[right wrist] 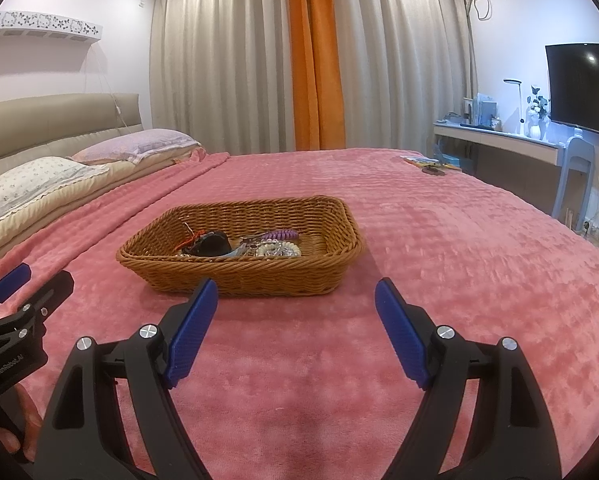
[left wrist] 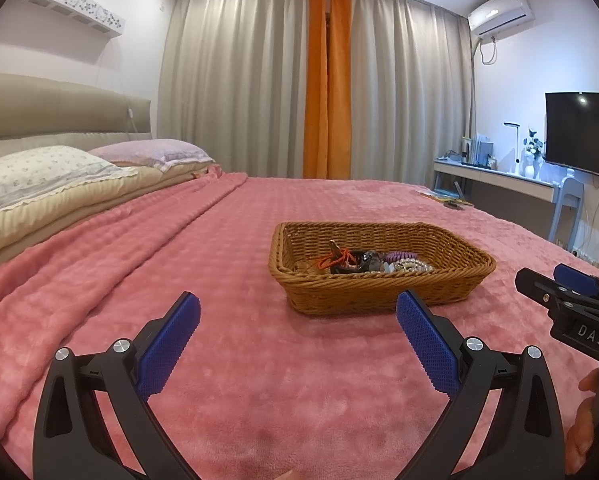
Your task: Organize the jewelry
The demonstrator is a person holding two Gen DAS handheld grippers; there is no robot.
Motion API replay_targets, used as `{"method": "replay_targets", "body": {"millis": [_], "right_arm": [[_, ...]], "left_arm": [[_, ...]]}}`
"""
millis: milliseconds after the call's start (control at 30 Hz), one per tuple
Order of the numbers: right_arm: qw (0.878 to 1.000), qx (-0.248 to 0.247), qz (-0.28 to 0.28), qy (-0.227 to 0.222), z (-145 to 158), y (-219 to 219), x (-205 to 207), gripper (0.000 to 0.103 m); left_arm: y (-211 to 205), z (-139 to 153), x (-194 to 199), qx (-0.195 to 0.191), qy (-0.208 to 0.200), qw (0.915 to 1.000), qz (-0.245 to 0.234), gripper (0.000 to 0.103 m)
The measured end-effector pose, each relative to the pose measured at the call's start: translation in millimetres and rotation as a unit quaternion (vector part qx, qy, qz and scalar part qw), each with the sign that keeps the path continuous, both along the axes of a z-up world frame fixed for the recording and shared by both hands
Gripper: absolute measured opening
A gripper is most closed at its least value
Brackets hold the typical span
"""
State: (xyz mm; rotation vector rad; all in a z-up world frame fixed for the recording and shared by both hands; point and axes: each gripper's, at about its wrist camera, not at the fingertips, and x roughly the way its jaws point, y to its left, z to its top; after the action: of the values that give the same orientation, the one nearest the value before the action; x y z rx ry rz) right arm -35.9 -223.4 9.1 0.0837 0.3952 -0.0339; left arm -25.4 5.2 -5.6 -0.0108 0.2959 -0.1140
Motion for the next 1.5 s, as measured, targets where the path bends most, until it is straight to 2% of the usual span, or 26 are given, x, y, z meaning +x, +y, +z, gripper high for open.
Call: {"method": "replay_targets", "body": {"millis": [1500], "right_arm": [[1.0,-0.004,0.001,-0.003,2.0,3.2,-2.5,0.077]], "left_arm": [[5.6,0.6,0.3,0.008,0.002,0.9999,0.008,0.096]]}}
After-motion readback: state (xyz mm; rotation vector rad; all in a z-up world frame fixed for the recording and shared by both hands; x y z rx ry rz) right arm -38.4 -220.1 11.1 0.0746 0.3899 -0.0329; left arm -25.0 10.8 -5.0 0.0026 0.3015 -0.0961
